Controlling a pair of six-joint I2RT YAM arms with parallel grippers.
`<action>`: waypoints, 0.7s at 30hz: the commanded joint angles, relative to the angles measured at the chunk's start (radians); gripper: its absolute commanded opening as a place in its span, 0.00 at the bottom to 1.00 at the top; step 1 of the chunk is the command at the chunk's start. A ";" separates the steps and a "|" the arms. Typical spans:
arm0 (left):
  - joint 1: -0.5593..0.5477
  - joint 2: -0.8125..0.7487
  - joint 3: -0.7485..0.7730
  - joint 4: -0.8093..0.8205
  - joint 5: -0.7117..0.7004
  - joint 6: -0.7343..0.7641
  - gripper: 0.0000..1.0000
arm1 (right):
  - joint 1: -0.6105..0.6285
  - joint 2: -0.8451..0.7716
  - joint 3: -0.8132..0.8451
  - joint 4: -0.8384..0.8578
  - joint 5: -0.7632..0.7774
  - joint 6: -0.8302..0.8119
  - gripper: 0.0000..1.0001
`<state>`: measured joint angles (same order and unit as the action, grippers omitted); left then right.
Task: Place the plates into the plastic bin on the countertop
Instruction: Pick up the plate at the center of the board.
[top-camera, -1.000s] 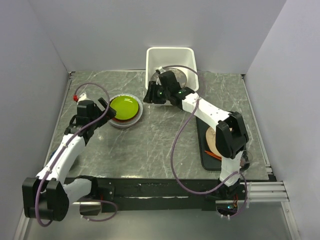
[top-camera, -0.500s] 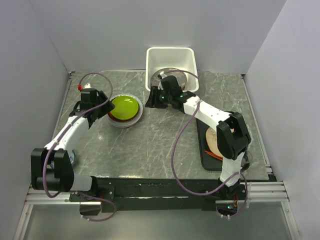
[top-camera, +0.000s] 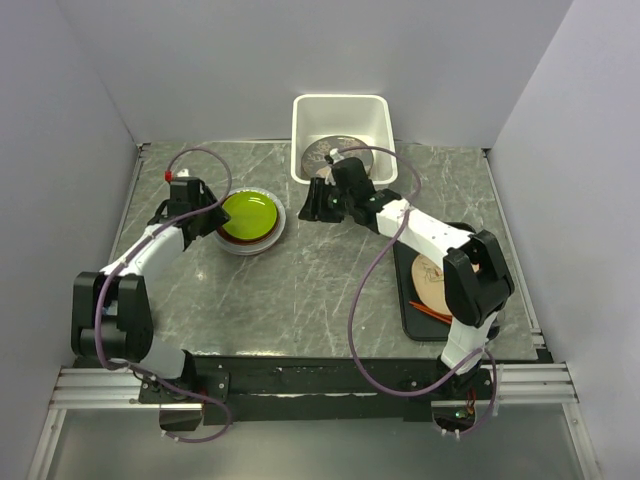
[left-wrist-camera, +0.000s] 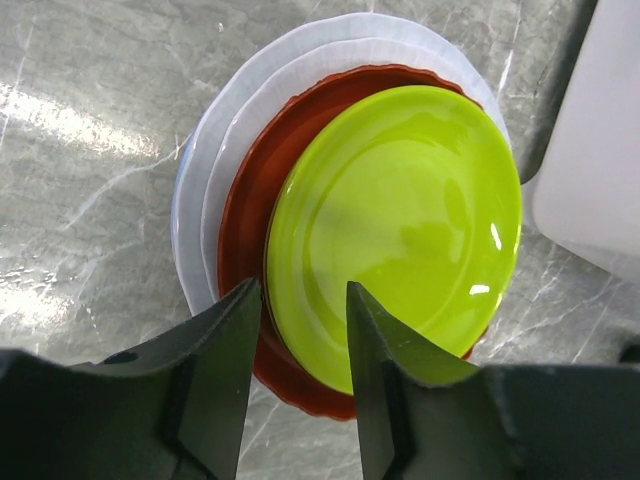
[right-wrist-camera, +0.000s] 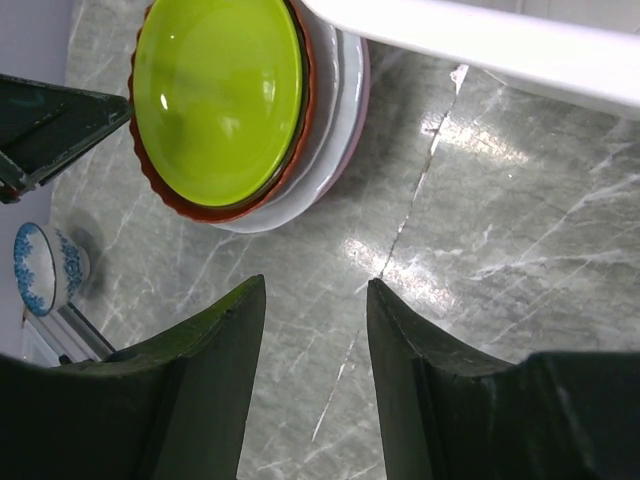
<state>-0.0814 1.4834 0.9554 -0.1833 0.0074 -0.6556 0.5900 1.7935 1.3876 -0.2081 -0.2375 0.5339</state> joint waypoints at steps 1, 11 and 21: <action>0.005 0.017 0.026 0.056 0.020 0.011 0.44 | -0.015 -0.071 -0.009 0.032 0.006 -0.005 0.53; 0.005 0.058 0.037 0.062 0.022 0.022 0.32 | -0.032 -0.071 -0.010 0.030 0.003 -0.003 0.53; 0.005 0.081 0.032 0.081 0.045 0.028 0.06 | -0.052 -0.072 -0.021 0.032 -0.006 -0.002 0.53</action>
<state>-0.0769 1.5623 0.9646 -0.1516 0.0193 -0.6426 0.5503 1.7798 1.3762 -0.2073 -0.2375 0.5339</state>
